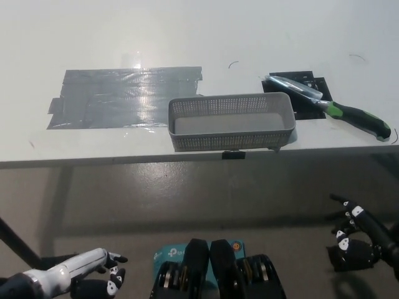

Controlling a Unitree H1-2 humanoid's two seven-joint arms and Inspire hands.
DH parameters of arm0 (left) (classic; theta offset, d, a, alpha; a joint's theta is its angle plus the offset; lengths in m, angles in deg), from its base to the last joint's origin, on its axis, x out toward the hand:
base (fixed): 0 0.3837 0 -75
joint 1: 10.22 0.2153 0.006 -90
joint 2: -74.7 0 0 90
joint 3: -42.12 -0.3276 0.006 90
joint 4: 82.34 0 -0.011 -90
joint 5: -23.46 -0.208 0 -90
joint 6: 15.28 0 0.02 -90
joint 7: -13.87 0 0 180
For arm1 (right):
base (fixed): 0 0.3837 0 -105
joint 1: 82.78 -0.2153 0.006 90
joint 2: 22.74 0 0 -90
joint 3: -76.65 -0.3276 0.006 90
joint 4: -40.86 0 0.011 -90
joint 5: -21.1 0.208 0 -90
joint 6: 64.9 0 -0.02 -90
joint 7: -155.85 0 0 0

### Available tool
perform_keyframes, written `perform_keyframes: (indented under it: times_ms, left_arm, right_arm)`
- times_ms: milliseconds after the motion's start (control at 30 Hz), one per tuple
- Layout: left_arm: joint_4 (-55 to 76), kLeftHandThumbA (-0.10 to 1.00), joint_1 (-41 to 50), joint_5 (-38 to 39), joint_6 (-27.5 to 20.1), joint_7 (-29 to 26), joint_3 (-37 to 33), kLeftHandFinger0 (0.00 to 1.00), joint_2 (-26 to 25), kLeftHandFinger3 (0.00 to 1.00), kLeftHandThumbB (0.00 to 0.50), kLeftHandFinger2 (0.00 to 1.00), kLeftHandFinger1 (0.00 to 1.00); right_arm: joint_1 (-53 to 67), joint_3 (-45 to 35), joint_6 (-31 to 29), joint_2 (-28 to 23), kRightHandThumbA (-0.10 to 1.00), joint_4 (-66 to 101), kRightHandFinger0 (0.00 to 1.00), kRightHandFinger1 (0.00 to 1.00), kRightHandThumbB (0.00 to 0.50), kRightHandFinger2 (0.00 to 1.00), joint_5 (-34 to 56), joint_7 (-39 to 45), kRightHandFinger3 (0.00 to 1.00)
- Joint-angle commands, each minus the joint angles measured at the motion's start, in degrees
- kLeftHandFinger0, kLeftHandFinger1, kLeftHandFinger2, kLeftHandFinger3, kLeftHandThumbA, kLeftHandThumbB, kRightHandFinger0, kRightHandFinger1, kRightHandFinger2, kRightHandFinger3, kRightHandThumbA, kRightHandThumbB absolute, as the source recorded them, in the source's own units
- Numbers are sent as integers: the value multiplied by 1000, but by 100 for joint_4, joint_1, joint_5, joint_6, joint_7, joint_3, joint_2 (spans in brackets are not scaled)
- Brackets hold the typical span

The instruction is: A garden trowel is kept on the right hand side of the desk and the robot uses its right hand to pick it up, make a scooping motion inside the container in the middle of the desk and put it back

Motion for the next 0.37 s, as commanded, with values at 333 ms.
perform_keyframes:
  times_ms: [333]
  left_arm:
    - [-178, 1000, -77, 153, 87, -52, 12, 1000, -32, 1000, 0, 1000, 1000]
  right_arm:
    - [-346, 86, 118, -193, -23, -112, 412, 508, 106, 748, 82, -99, 1000]
